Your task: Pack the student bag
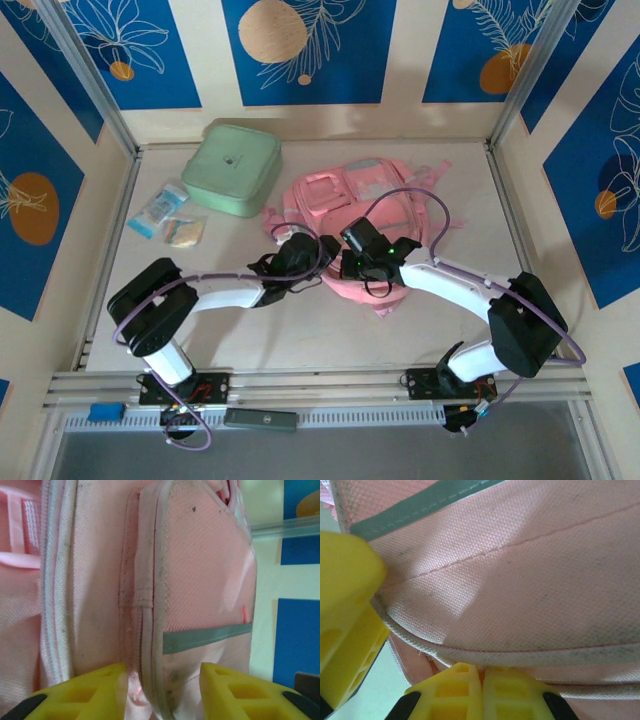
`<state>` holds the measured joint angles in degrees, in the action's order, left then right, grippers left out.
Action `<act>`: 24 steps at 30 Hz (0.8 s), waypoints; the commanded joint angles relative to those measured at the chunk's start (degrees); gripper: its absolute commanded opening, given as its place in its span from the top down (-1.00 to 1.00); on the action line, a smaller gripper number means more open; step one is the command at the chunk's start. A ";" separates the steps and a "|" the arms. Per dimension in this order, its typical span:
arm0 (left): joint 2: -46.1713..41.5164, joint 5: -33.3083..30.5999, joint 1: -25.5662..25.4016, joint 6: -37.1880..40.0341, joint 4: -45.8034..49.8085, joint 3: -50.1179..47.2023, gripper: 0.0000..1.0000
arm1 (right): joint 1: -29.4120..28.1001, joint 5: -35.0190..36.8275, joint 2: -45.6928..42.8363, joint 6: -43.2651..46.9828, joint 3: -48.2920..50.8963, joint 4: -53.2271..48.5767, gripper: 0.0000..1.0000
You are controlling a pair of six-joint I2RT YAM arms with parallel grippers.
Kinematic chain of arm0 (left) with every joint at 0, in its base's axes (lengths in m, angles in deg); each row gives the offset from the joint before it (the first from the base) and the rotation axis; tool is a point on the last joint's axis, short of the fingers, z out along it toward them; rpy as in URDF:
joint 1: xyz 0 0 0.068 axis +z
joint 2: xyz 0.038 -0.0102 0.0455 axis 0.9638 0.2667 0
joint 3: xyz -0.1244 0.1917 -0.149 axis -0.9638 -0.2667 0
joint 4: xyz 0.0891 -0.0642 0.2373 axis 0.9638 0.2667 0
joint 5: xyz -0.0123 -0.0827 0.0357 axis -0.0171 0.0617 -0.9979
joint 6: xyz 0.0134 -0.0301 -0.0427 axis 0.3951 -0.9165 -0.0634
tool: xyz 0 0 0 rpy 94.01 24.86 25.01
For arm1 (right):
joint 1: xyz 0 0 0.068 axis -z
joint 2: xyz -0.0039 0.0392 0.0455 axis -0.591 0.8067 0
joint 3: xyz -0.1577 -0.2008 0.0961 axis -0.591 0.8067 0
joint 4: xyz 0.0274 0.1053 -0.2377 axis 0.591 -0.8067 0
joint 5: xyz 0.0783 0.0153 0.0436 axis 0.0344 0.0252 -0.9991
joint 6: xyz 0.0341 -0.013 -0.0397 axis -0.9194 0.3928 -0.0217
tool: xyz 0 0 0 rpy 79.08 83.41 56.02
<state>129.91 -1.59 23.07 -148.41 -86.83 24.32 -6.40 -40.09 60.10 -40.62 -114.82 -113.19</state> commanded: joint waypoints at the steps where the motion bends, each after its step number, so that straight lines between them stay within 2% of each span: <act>1: 1.86 -2.11 -0.13 1.68 -1.95 2.67 0.30 | -0.20 -0.90 -0.60 0.34 -1.04 0.39 1.00; 2: 2.03 -1.78 0.43 3.04 -0.10 3.53 0.34 | -0.17 -0.59 -0.53 0.45 -1.34 -0.26 1.00; 4: 1.94 -1.16 1.73 3.86 3.19 4.46 0.57 | 0.38 0.11 0.00 0.52 -2.76 -2.59 1.00; 6: 1.30 -1.08 2.86 5.72 2.03 3.51 0.86 | 1.03 0.79 0.42 0.67 -4.22 -5.06 1.00; 8: 0.22 -1.27 3.70 8.36 3.85 3.65 1.00 | 1.80 1.06 0.42 1.30 -4.95 -6.34 1.00; 12: -2.70 0.39 7.25 14.26 10.67 4.47 1.00 | 3.89 1.86 -1.32 2.98 -5.39 -9.59 1.00; 14: -4.49 1.32 9.74 17.51 13.68 4.23 1.00 | 6.25 -1.04 -2.50 5.61 -4.66 -9.14 1.00; 19: -4.66 10.86 18.54 27.46 20.43 7.74 1.00 | 12.90 -5.81 -2.88 10.81 -4.50 -9.75 1.00; 22: -2.63 16.88 22.38 29.34 20.63 10.02 1.00 | 13.38 -4.48 -0.58 12.70 -6.77 -10.88 1.00; 24: -2.21 18.38 23.45 29.65 19.51 10.36 1.00 | 12.52 -4.00 1.22 12.32 -9.42 -12.70 1.00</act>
<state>127.09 16.90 42.96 -123.28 -68.05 32.34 6.60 -44.84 59.77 -30.48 -120.76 -120.84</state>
